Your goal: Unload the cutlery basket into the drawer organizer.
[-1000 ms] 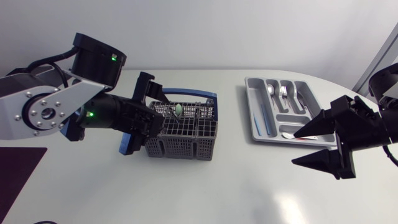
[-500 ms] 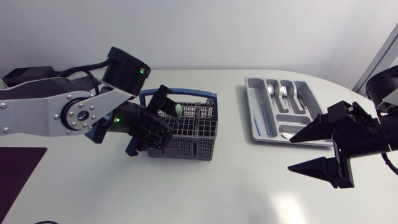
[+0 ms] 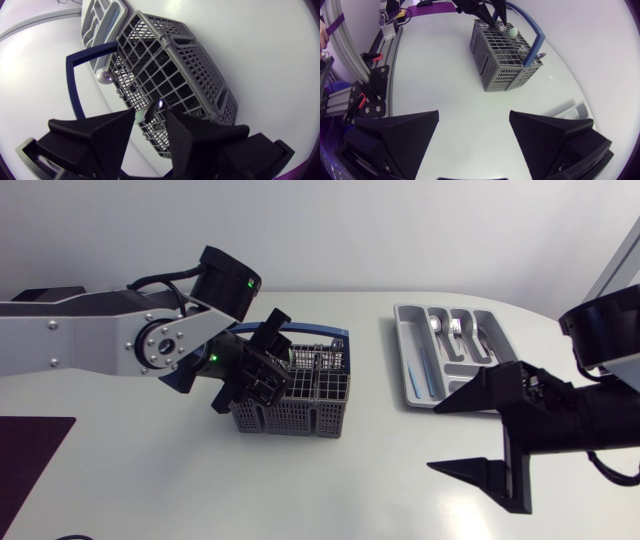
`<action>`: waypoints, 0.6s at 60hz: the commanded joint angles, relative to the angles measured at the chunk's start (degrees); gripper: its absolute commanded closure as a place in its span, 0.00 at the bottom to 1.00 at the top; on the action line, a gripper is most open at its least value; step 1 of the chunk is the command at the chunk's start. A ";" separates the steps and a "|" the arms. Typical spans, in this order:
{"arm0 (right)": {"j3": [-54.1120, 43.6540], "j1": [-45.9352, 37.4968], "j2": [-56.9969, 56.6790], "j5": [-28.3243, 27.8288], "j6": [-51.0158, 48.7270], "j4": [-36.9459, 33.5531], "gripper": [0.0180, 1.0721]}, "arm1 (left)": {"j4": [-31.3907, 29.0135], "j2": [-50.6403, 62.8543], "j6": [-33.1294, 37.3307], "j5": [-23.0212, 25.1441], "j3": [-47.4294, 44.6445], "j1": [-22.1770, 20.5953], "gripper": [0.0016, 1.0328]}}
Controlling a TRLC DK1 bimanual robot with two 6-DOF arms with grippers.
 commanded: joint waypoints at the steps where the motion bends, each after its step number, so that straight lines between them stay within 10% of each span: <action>1: -2.10 4.81 -0.97 2.02 5.91 2.25 0.04 | 0.07 2.21 2.74 -0.59 2.09 -0.41 0.51; 36: -4.92 8.94 -1.41 3.25 8.46 5.76 0.04 | 0.16 4.85 3.54 -2.70 3.93 -0.59 0.83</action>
